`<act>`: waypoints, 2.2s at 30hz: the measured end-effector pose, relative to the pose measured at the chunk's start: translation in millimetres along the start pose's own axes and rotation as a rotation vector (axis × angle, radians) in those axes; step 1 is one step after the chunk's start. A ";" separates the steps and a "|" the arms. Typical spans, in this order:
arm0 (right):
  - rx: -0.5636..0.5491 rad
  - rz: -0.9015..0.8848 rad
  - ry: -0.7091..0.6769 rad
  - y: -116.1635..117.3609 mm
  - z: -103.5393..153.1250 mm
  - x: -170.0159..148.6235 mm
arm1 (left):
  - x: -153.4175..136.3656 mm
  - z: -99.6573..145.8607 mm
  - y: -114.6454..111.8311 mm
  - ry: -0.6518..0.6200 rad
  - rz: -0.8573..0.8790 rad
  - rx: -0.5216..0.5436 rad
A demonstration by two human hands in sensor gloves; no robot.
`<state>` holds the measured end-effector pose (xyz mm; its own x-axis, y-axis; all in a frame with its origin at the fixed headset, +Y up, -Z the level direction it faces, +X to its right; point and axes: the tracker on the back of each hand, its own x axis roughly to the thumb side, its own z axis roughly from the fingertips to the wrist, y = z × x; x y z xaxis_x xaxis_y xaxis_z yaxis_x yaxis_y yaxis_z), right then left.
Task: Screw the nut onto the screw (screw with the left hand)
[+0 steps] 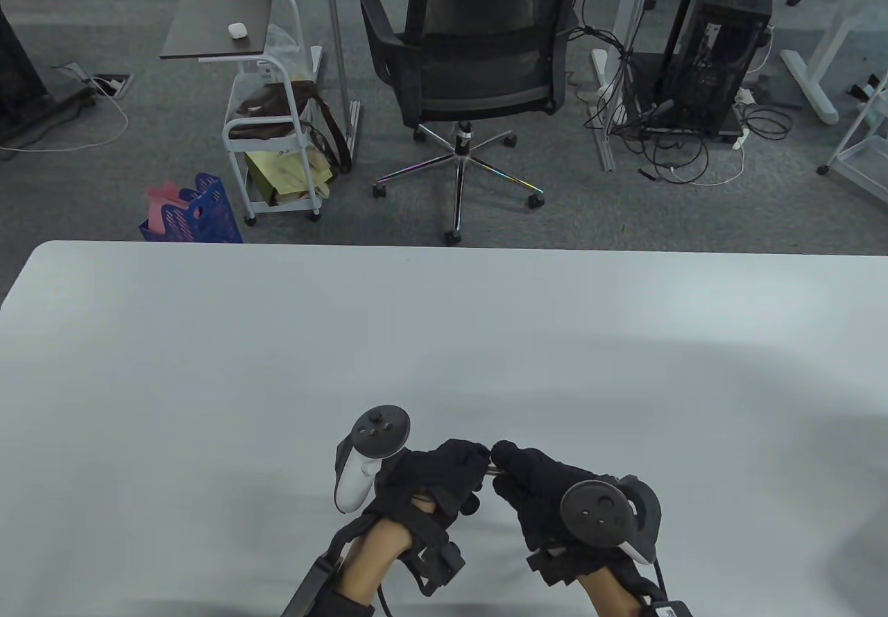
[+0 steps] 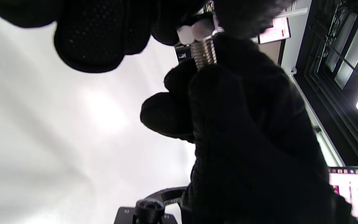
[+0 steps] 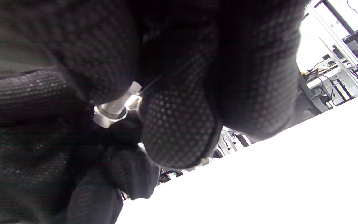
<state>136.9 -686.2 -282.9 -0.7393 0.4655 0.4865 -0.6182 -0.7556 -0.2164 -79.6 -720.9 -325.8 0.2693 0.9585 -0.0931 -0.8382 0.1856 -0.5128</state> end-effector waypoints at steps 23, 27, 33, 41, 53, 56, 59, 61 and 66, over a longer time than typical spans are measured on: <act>-0.003 -0.009 0.001 0.0 -0.9 1.2 | -2.8 -1.5 0.6 0.007 0.007 -0.003; 0.007 0.003 -0.004 0.4 -0.9 1.1 | 0.7 -1.7 -1.7 0.004 0.008 -0.062; -0.003 -0.013 0.008 -0.9 -1.2 -0.5 | -1.9 -1.0 0.5 0.002 0.023 0.002; 0.005 -0.011 0.011 -0.2 -2.5 -0.1 | -2.0 -1.7 0.8 0.008 0.037 -0.058; 0.011 -0.018 0.018 0.0 -1.9 -0.1 | -6.1 -2.4 -0.3 0.028 0.031 -0.036; 0.011 -0.006 0.010 -0.1 -1.0 1.0 | -4.7 -3.3 -1.2 0.025 0.017 -0.024; 0.009 -0.025 0.016 -0.6 -0.2 -0.2 | -0.6 -3.5 -3.0 0.014 0.021 -0.072; 0.007 -0.026 0.015 -1.3 -0.1 -0.3 | -0.8 -2.0 -2.9 0.017 0.039 -0.092; 0.004 -0.035 0.021 -1.2 0.0 -1.6 | -1.9 -1.3 -0.8 0.007 0.043 -0.017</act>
<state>138.8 -685.9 -283.4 -0.7225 0.5013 0.4761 -0.6430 -0.7403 -0.1962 -78.7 -723.2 -326.3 0.2366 0.9640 -0.1210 -0.8409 0.1409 -0.5225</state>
